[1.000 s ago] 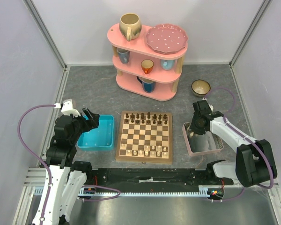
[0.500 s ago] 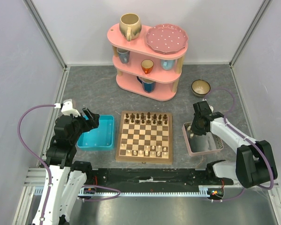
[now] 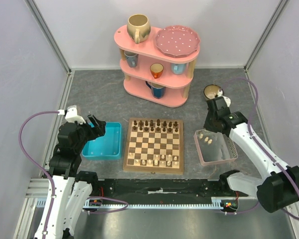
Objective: Set up the chess pieces on the board
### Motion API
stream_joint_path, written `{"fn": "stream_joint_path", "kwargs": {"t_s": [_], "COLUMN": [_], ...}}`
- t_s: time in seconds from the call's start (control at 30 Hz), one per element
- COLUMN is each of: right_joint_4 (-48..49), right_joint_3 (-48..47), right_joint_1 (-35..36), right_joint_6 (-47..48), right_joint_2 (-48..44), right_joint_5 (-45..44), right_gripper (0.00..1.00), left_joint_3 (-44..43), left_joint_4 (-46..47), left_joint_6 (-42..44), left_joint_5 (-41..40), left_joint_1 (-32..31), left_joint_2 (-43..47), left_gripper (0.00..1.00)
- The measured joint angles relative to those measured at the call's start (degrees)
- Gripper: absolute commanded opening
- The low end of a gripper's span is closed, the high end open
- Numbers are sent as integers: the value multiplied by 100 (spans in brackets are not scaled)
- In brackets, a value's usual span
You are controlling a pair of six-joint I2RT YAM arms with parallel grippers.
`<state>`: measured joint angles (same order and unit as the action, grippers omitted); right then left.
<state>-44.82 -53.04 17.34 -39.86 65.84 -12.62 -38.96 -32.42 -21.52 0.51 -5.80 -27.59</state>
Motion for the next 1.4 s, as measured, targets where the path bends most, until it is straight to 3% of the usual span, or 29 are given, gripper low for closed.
{"fn": "stream_joint_path", "kwargs": {"t_s": [0.37, 0.63, 1.03, 1.4], "right_joint_4": [-107, -7, 15, -96], "right_joint_3": [-1180, -2028, -2761, -2782], "right_joint_1": [2603, 3947, 4468, 4656], "right_joint_6": [-538, -625, -468, -286], "right_joint_2": [1331, 2855, 3906, 4109], "right_joint_5": [-439, -533, -181, 111], "right_gripper": [8, 8, 8, 8], "left_joint_3": [0, 0, 0, 0], "left_joint_4": [2, 2, 2, 2], "left_joint_6": [0, 0, 0, 0], "left_joint_5": [2, 2, 4, 7], "left_joint_1": [0, 0, 0, 0], "left_joint_2": [0, 0, 0, 0], "left_gripper": [82, 82, 82, 82]}}
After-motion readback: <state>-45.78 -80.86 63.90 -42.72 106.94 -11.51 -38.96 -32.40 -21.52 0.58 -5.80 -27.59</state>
